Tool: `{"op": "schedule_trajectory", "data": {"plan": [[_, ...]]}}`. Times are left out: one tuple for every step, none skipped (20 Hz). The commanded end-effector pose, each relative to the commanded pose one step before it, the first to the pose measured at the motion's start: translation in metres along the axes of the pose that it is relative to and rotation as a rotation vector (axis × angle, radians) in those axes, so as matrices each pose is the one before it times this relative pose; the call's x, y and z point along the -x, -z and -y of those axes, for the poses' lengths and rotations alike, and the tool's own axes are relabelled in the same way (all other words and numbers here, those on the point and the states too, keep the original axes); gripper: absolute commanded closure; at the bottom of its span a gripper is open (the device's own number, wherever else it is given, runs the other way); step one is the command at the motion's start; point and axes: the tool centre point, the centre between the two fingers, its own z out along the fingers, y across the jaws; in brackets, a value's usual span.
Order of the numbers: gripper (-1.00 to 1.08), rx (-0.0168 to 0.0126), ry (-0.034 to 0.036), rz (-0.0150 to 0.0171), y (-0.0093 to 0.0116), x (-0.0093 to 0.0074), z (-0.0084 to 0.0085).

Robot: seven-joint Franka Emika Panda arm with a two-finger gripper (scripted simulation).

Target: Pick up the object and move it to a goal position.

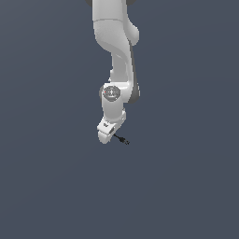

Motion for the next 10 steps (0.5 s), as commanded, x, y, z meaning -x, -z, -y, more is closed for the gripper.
{"op": "schedule_trajectory", "data": {"plan": [[-0.92,-0.00009,0.00136,0.00006,-0.01150,0.00010,0.00039],[-0.92,0.00000,0.00000,0.00000,-0.00329,0.00010,-0.00015],[-0.92,0.00000,0.00000,0.00000,-0.00263,0.00003,-0.00018],[-0.92,0.00000,0.00000,0.00000,-0.00201,-0.00001,-0.00018],[-0.92,0.00012,0.00047,-0.00006,-0.00133,-0.00026,-0.00003],[-0.92,0.00000,0.00000,0.00000,-0.00083,-0.00003,-0.00011],[-0.92,0.00000,0.00000,0.00000,-0.00027,-0.00001,-0.00004],[1.08,0.00000,0.00000,0.00000,0.00000,0.00000,0.00000],[1.08,0.00000,0.00000,0.00000,0.00000,0.00000,0.00000],[1.08,0.00000,0.00000,0.00000,0.00000,0.00000,0.00000]]}}
